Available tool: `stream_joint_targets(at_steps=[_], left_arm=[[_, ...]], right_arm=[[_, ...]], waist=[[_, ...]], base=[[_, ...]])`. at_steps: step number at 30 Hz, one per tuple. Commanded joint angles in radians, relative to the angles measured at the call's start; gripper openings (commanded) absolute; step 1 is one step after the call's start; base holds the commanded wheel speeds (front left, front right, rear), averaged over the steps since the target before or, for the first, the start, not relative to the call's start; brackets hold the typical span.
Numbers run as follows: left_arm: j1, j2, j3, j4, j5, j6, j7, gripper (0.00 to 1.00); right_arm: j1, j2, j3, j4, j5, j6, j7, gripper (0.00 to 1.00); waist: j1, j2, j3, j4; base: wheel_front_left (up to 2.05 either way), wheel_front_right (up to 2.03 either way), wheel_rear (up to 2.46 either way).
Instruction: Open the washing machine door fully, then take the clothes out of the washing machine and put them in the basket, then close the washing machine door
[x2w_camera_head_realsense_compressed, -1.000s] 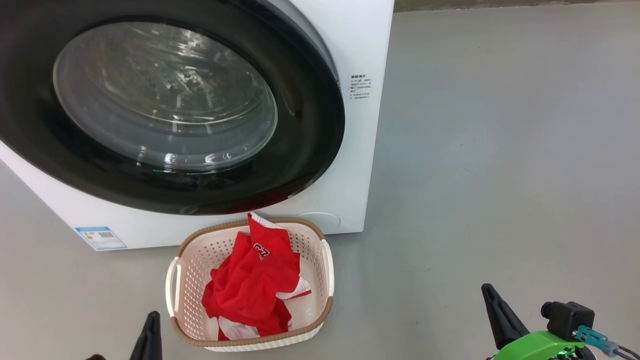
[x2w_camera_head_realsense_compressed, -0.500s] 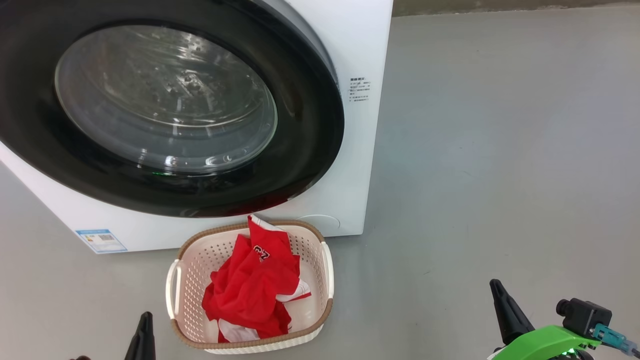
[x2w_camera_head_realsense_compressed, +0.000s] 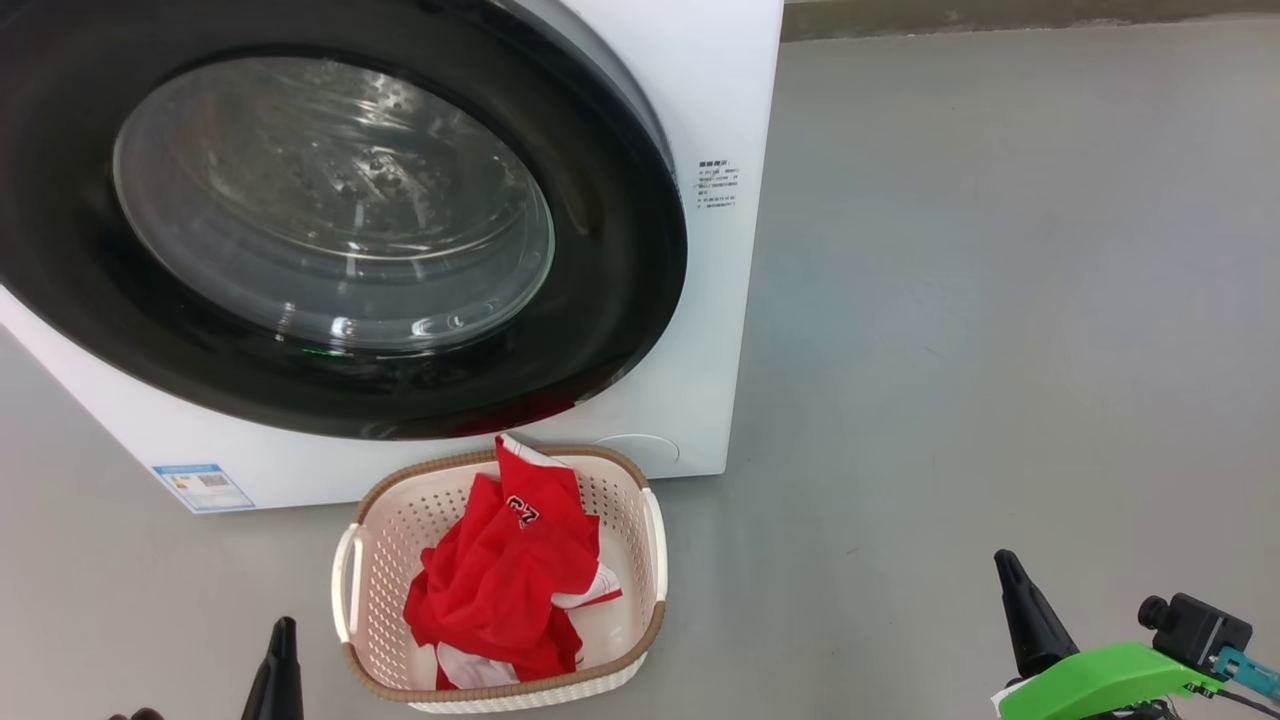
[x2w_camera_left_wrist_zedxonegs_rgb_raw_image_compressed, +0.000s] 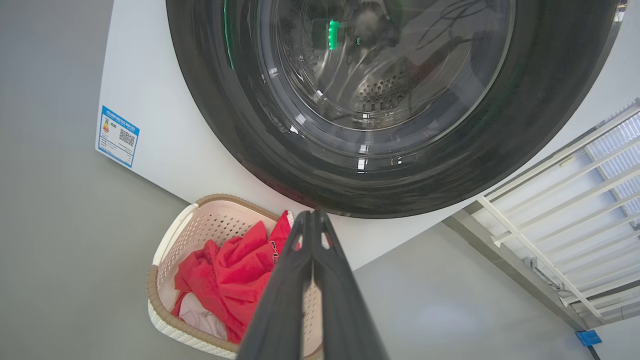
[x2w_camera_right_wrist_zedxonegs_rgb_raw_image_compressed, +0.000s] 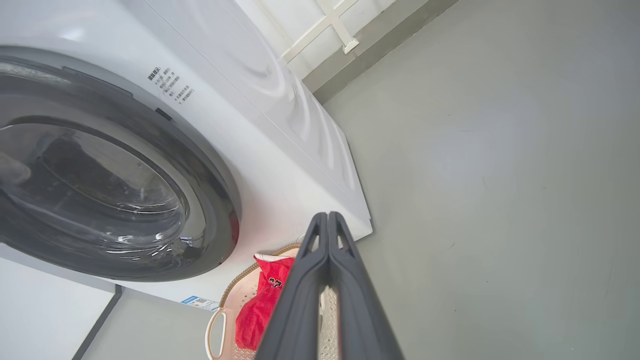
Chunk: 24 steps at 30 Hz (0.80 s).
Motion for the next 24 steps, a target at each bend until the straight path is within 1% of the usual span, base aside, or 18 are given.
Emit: stream_joint_targets(at_steps=[1, 24], left_arm=[[-0.044, 0.016, 0.022, -0.02, -0.034, -0.001, 0.008, 0.0], [-0.07, 0.015, 0.049, -0.021, -0.256, -0.002, 0.07, 0.0]], right_arm=[[-0.022, 0.0, 0.002, -0.031, 0.04, -0.001, 0.007, 0.0], [-0.023, 0.012, -0.028, -0.066, 0.268, -0.001, 0.072, 0.0]], waist=[[-0.0001, 0.0, -0.001, 0.0], [-0.0001, 0.0, -0.015, -0.003]], base=[[0.0, 0.0, 0.0], [0.0, 0.0, 0.0]])
